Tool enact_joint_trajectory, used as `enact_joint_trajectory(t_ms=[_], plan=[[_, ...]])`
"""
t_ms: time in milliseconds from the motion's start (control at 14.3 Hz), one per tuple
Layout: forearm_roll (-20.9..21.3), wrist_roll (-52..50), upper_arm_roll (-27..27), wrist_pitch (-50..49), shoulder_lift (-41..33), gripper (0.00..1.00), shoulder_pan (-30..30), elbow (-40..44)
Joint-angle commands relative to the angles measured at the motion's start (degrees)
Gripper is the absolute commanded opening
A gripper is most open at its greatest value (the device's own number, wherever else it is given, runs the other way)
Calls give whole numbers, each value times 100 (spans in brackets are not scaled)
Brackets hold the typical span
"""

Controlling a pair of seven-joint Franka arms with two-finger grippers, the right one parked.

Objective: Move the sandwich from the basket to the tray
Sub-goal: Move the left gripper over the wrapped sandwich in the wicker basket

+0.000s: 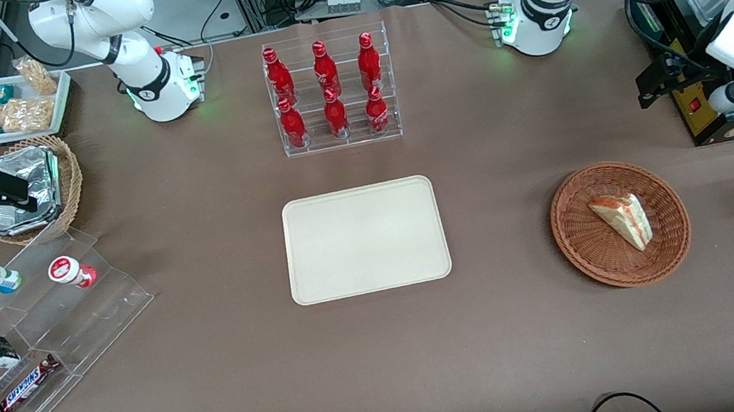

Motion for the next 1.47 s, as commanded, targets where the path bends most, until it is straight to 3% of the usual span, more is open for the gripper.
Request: enact_joint_trajectory(t_ms=[0, 280, 840, 1120, 1400], plan=[[13, -61, 53, -277, 157, 100, -43, 158], [293, -315, 53, -288, 788, 100, -43, -97], [312, -421, 430, 2785, 966, 100, 9, -2379], [312, -1787, 475, 4237, 1123, 100, 9, -3111], [303, -3249, 484, 4607, 1396, 100, 27, -3129]])
